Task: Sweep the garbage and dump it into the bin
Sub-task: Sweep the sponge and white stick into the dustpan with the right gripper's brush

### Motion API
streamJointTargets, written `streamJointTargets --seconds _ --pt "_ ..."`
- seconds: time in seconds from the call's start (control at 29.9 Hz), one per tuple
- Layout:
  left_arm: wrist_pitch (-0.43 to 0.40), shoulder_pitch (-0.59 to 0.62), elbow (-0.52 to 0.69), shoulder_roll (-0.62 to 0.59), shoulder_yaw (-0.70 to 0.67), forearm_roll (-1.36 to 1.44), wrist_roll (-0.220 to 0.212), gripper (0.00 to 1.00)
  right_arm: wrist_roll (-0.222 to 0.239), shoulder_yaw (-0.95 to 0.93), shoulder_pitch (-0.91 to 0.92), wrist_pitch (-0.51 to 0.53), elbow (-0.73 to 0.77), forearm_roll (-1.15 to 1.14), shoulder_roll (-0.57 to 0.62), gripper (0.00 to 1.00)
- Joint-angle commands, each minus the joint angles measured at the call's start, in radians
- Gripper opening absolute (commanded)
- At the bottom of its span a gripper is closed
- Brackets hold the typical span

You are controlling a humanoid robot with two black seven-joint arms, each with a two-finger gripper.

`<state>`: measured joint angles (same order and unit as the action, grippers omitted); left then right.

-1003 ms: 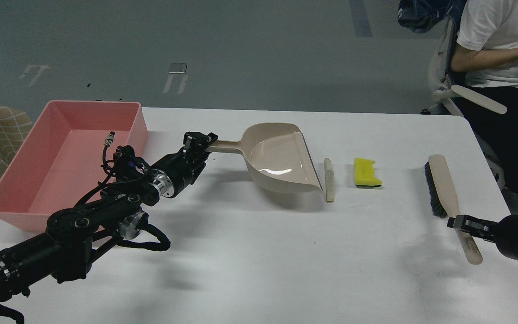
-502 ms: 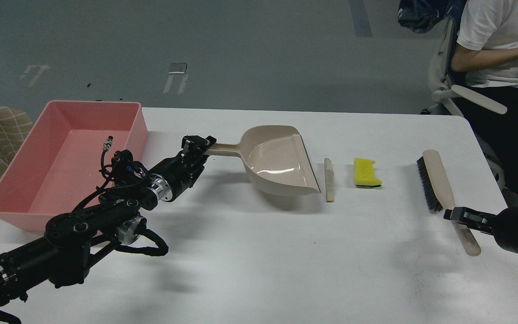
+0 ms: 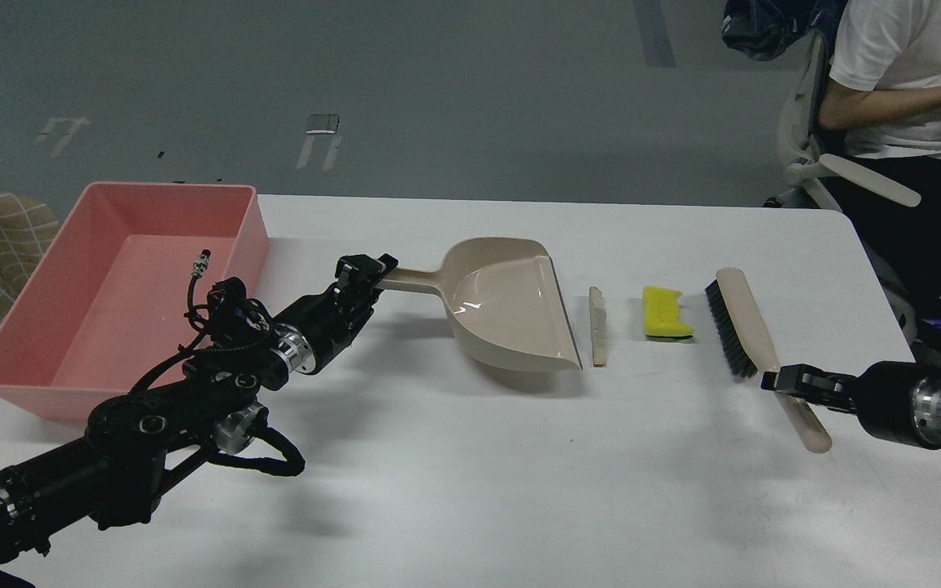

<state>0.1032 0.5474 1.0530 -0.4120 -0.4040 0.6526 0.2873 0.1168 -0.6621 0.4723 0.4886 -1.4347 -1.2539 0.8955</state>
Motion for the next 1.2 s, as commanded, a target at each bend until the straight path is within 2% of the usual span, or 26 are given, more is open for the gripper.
streamJointTargets --seconds 0.0,0.1,0.37,0.5,0.64,0.97,1.17 --pt "0.001 -0.003 -0.005 0.002 0.001 0.031 0.004 0.19 0.003 0.001 0.026 0.000 0.032 -0.001 -0.042 0.24" --pt "0.004 -0.009 -0.007 0.002 0.001 0.045 0.021 0.18 0.012 0.002 0.040 0.000 0.049 -0.002 -0.082 0.24" --pt "0.004 -0.012 -0.008 -0.001 0.002 0.047 0.026 0.18 0.031 0.007 0.062 0.000 0.051 -0.002 -0.142 0.24" --pt "0.004 -0.015 -0.010 0.002 0.001 0.047 0.030 0.18 0.063 0.010 0.062 0.000 0.049 -0.002 -0.182 0.24" --pt "0.004 -0.017 -0.010 0.004 0.001 0.045 0.032 0.18 0.066 0.012 0.063 0.000 0.046 -0.002 -0.205 0.24" --pt "0.006 -0.017 -0.011 0.004 0.001 0.047 0.044 0.18 0.144 0.018 0.097 0.000 0.043 -0.002 -0.343 0.24" --pt "0.006 -0.015 -0.011 0.002 0.001 0.045 0.047 0.18 0.172 0.091 0.161 0.000 0.051 -0.007 -0.435 0.24"
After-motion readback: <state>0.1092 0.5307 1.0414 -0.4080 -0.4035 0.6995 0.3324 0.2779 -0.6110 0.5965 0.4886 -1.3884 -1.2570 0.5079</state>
